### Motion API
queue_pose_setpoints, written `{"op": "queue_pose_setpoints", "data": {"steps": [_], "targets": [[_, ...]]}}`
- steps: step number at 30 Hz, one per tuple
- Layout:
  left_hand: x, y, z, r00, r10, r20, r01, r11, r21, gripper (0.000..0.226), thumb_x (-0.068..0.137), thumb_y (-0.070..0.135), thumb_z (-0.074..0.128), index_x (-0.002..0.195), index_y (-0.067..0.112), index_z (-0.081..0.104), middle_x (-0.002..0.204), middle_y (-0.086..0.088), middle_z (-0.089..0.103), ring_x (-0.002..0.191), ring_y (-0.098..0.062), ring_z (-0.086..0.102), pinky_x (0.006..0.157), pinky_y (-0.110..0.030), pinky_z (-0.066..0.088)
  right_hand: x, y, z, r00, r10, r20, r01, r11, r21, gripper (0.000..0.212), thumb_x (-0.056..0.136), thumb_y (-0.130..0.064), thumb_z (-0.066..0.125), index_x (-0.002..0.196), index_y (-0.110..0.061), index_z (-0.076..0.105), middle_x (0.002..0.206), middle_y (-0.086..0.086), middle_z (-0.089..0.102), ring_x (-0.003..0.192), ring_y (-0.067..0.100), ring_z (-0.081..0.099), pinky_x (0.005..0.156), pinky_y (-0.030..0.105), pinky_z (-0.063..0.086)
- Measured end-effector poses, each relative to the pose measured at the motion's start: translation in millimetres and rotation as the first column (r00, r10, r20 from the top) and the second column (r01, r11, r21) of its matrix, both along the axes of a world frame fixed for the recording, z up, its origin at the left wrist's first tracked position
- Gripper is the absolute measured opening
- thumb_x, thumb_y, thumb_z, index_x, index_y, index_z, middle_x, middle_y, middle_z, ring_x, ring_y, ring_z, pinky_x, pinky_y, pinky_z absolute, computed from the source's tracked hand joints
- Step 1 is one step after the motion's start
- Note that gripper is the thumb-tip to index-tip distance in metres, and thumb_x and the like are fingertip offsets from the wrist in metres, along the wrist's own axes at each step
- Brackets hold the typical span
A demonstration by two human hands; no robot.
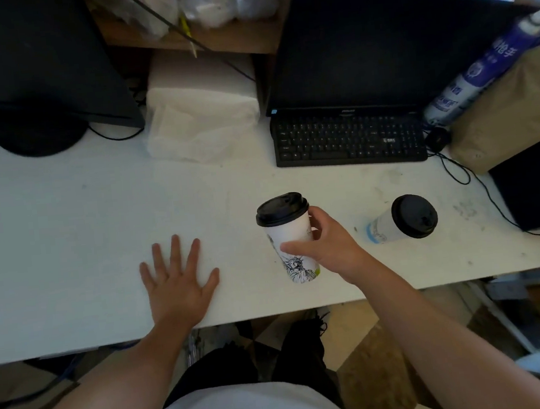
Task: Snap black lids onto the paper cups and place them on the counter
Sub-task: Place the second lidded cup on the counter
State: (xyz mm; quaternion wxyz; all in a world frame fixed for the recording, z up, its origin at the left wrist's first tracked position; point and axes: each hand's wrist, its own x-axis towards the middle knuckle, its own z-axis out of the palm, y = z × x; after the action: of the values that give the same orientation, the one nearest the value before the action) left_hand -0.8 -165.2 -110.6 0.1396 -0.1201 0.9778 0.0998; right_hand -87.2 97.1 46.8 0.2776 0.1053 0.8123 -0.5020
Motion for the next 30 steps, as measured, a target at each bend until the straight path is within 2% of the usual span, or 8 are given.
{"op": "queue_pose_setpoints", "data": {"steps": [3, 5, 8, 13, 17, 22, 25, 30], "targets": [[-3.4, -0.7, -0.9, 0.999, 0.037, -0.010, -0.037, 0.999, 0.003, 0.082, 0.089, 0.078, 0.012, 0.159, 0.038, 0.001, 0.171, -0.001, -0.005, 0.154, -0.038, -0.013, 0.122, -0.059, -0.006, -4.1, 0.8, 5.4, 0.996, 0.088, -0.018, -0.086, 0.991, 0.104, 0.079, 0.075, -0.023, 0.088, 0.141, -0.028, 0.047, 0.128, -0.007, 0.058, 0.099, 0.000, 0.059, 0.075, 0.022, 0.052], [-4.6, -0.2, -1.2, 0.999, 0.043, -0.014, -0.043, 0.999, 0.004, 0.083, 0.088, 0.078, 0.011, 0.159, 0.038, -0.002, 0.170, -0.001, -0.008, 0.154, -0.038, -0.015, 0.122, -0.060, -0.007, -8.3, 2.0, 9.6, 0.989, 0.144, -0.033, -0.136, 0.974, 0.180, 0.081, 0.074, -0.023, 0.088, 0.143, -0.029, 0.045, 0.128, -0.006, 0.056, 0.099, 0.003, 0.058, 0.073, 0.019, 0.048], [-3.0, -0.3, 0.2, 0.998, 0.042, -0.036, -0.042, 0.999, 0.016, 0.082, 0.089, 0.078, 0.010, 0.159, 0.037, -0.002, 0.170, -0.002, -0.009, 0.154, -0.038, -0.016, 0.123, -0.059, -0.008, -17.5, 2.0, 23.7, 0.979, 0.195, -0.060, -0.172, 0.948, 0.267, 0.082, 0.073, -0.020, 0.089, 0.142, -0.030, 0.045, 0.124, -0.008, 0.056, 0.105, 0.013, 0.056, 0.076, 0.021, 0.045], [-2.7, -1.0, -0.6, 0.998, 0.048, -0.048, -0.047, 0.999, 0.025, 0.081, 0.090, 0.077, 0.012, 0.160, 0.037, 0.000, 0.170, -0.002, -0.005, 0.155, -0.037, -0.013, 0.123, -0.060, -0.005, -40.0, -6.2, 61.3, 0.918, 0.359, -0.170, -0.248, 0.853, 0.460, 0.084, 0.071, -0.015, 0.086, 0.143, -0.029, 0.046, 0.124, -0.009, 0.055, 0.108, 0.014, 0.053, 0.079, 0.026, 0.046], [-3.2, -1.1, -0.9, 0.996, 0.042, -0.083, -0.040, 0.999, 0.026, 0.081, 0.090, 0.074, 0.019, 0.160, 0.034, 0.017, 0.170, -0.006, 0.011, 0.155, -0.041, 0.001, 0.122, -0.061, 0.001, -55.0, -18.7, 93.0, 0.766, 0.588, -0.262, -0.295, 0.682, 0.669, 0.084, 0.069, -0.011, 0.077, 0.143, -0.033, 0.045, 0.134, -0.006, 0.051, 0.120, 0.021, 0.043, 0.106, 0.039, 0.039], [-3.2, -1.8, -1.5, 0.994, 0.038, -0.099, -0.036, 0.999, 0.027, 0.080, 0.091, 0.074, 0.021, 0.160, 0.034, 0.017, 0.170, -0.006, 0.011, 0.155, -0.041, 0.000, 0.122, -0.061, 0.000, -61.9, -33.6, 129.4, 0.532, 0.796, -0.288, -0.222, 0.460, 0.860, 0.077, 0.074, -0.008, 0.071, 0.144, -0.029, 0.046, 0.133, -0.003, 0.051, 0.124, 0.028, 0.043, 0.113, 0.041, 0.026], [-3.0, -1.0, -2.9, 0.993, 0.045, -0.106, -0.042, 0.999, 0.026, 0.080, 0.091, 0.074, 0.021, 0.160, 0.035, 0.015, 0.170, -0.005, 0.009, 0.155, -0.040, -0.001, 0.122, -0.060, -0.002, -60.0, -45.8, 149.6, 0.453, 0.879, -0.151, -0.191, 0.261, 0.946, 0.077, 0.073, -0.004, 0.071, 0.142, -0.029, 0.048, 0.131, 0.001, 0.052, 0.122, 0.031, 0.045, 0.111, 0.042, 0.028], [-2.6, -0.9, -5.3, 0.992, 0.045, -0.118, -0.042, 0.999, 0.029, 0.079, 0.091, 0.072, 0.022, 0.160, 0.034, 0.015, 0.170, -0.005, 0.010, 0.155, -0.040, 0.001, 0.122, -0.060, -0.001, -48.8, -67.7, 165.2, 0.361, 0.920, 0.150, -0.197, -0.082, 0.977, 0.068, 0.077, -0.014, 0.068, 0.139, -0.030, 0.045, 0.131, 0.005, 0.049, 0.120, 0.032, 0.044, 0.107, 0.044, 0.032]]}}
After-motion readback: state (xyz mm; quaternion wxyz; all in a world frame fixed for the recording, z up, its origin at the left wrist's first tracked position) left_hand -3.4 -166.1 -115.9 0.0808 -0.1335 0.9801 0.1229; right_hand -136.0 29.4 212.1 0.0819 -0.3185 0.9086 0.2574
